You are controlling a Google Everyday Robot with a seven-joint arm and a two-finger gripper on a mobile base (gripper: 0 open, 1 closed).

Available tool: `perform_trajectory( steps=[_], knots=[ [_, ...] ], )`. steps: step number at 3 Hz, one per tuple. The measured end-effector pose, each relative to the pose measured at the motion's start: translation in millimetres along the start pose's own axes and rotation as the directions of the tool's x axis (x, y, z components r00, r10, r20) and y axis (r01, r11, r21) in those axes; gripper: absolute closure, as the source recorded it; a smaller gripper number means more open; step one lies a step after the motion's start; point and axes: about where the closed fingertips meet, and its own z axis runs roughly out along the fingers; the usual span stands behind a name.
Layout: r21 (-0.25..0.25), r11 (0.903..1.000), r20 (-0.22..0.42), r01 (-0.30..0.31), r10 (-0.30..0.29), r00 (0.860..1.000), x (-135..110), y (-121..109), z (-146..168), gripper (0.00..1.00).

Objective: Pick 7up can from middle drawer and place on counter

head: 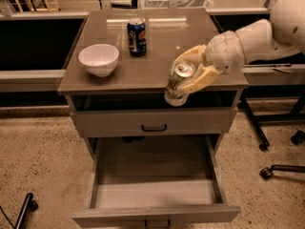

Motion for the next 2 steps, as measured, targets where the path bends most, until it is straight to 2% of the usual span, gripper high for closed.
perform_trajectory(
  steps=[1,2],
  knots=[
    [0.139,0.9811,-0.033,-0.134,0.140,0.990,-1.5,-44.0,-49.4,1.00],
    [0.422,0.8677,-0.009,-0.262,0.294,0.956,3.0,-120.3,-93.1,1.00]
  ],
)
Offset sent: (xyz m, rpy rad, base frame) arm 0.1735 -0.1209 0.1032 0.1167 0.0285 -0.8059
